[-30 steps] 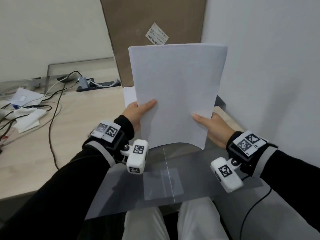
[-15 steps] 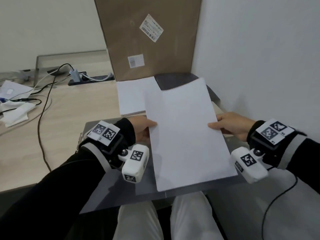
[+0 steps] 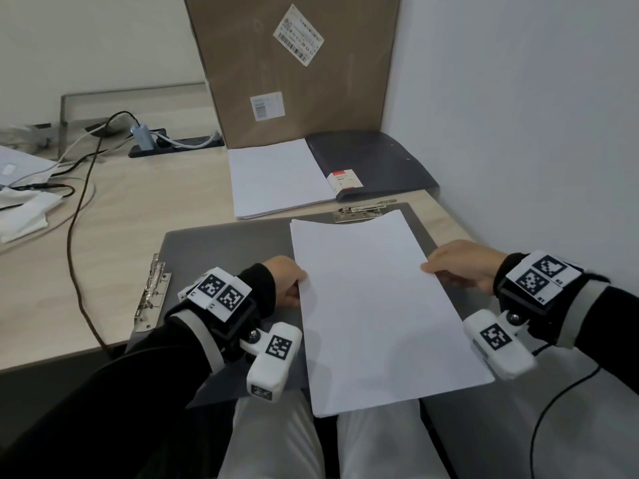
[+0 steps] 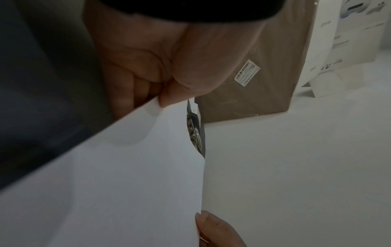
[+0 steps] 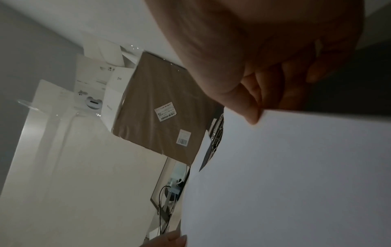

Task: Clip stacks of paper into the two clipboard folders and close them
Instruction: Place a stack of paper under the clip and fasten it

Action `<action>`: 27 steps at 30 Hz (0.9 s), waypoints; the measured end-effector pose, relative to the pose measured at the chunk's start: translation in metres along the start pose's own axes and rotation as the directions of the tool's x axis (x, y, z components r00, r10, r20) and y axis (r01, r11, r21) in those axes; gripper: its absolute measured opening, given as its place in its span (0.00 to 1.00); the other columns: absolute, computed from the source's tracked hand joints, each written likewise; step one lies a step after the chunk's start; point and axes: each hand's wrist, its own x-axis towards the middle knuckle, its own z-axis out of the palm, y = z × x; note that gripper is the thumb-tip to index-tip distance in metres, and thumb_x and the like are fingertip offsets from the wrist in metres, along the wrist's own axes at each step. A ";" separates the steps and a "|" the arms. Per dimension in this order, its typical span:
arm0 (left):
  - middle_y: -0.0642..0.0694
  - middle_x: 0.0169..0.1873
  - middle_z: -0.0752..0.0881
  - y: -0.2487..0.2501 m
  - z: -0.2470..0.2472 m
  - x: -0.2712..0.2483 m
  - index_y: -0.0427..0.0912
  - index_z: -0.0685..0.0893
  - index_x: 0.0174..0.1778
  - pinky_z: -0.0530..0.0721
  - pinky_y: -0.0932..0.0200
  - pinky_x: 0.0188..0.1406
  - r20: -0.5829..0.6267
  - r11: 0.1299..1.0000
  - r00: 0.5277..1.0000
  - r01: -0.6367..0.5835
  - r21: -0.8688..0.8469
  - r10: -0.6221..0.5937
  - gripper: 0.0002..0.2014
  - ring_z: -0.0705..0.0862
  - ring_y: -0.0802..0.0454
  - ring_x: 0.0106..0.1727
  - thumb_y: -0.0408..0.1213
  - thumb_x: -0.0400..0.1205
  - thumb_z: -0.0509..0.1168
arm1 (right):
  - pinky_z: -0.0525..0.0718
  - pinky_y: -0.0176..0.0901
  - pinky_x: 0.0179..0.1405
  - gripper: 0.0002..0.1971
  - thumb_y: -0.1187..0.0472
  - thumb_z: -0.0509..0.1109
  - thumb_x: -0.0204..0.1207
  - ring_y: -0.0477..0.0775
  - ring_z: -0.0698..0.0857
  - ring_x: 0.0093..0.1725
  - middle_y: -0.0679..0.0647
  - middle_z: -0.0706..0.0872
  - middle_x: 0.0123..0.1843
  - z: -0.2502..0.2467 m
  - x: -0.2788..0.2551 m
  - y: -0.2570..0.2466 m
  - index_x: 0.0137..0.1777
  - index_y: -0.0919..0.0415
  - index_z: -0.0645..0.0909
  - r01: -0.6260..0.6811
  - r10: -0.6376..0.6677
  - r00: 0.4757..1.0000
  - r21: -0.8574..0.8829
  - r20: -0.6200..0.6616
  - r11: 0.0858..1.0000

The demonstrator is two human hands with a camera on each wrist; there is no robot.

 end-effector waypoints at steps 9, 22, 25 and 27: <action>0.40 0.33 0.81 0.015 0.008 0.000 0.35 0.74 0.34 0.84 0.53 0.33 -0.066 1.000 0.998 0.013 -0.010 -0.014 0.12 0.81 0.46 0.33 0.26 0.84 0.55 | 0.65 0.36 0.25 0.14 0.67 0.69 0.77 0.48 0.69 0.25 0.54 0.75 0.28 -0.010 0.013 0.001 0.31 0.60 0.73 -0.108 0.114 0.992 0.104 -0.047 0.989; 0.39 0.34 0.82 0.016 0.009 0.010 0.35 0.74 0.34 0.84 0.47 0.43 -0.058 0.998 0.998 0.019 -0.067 -0.023 0.12 0.81 0.45 0.34 0.25 0.84 0.57 | 0.71 0.35 0.33 0.08 0.66 0.69 0.78 0.47 0.77 0.32 0.51 0.82 0.35 -0.017 0.026 0.006 0.37 0.58 0.78 -0.144 0.148 0.989 0.239 -0.001 0.960; 0.40 0.34 0.82 0.016 0.009 0.011 0.35 0.74 0.35 0.83 0.51 0.39 -0.066 0.998 0.998 0.018 -0.055 -0.022 0.11 0.81 0.45 0.34 0.25 0.84 0.56 | 0.71 0.36 0.33 0.08 0.66 0.69 0.78 0.47 0.77 0.32 0.51 0.82 0.35 -0.017 0.028 0.006 0.37 0.58 0.78 -0.154 0.159 0.987 0.241 -0.002 0.958; 0.39 0.35 0.82 0.017 0.011 0.012 0.35 0.74 0.36 0.83 0.50 0.41 -0.067 0.999 0.997 0.030 -0.044 -0.033 0.11 0.82 0.45 0.34 0.25 0.84 0.56 | 0.70 0.35 0.33 0.09 0.66 0.69 0.78 0.46 0.77 0.32 0.51 0.82 0.35 -0.017 0.029 0.005 0.37 0.58 0.77 -0.166 0.171 0.985 0.235 -0.004 0.958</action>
